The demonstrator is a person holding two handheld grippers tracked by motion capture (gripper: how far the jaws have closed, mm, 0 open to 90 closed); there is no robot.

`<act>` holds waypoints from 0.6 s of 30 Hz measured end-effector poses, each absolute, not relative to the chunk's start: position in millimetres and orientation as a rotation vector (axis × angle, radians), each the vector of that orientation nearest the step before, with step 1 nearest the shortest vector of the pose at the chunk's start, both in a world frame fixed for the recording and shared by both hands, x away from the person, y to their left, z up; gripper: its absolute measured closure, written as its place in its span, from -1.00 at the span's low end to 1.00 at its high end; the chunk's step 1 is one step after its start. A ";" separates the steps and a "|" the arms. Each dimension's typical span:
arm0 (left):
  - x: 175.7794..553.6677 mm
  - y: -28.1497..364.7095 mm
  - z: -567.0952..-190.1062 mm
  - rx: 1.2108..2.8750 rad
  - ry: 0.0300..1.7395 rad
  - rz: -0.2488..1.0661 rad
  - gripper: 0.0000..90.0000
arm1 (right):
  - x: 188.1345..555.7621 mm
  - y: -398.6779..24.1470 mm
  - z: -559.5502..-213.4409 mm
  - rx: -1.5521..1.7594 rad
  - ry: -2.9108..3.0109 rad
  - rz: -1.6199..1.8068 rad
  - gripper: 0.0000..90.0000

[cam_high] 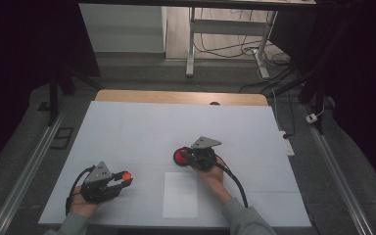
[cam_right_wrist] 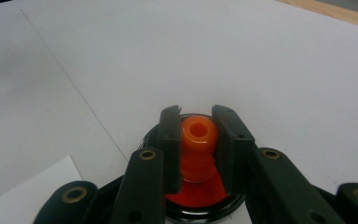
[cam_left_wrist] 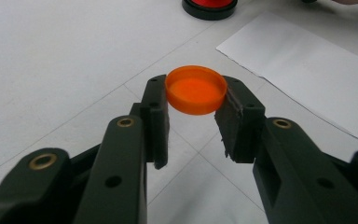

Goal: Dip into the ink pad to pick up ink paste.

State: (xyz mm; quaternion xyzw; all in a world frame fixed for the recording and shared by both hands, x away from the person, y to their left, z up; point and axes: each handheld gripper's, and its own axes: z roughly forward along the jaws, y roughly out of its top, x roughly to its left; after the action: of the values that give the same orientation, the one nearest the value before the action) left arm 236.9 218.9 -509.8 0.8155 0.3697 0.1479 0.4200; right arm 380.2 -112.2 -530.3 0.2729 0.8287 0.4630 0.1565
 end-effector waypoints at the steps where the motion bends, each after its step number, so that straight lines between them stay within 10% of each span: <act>1: 236.8 218.9 -509.8 2.042 0.928 0.373 0.44 | 380.4 -112.6 -530.1 0.783 2.375 1.330 0.61; 18: 237.4 220.8 -510.2 2.040 0.931 0.375 0.44 | 377.5 -129.6 -498.2 0.807 2.237 1.499 0.61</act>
State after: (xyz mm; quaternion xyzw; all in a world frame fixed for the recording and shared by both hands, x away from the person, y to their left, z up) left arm 237.4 220.8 -510.2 0.8141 0.3717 0.1496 0.4204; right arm 377.5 -129.6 -498.2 0.2830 0.7849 0.5261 0.1645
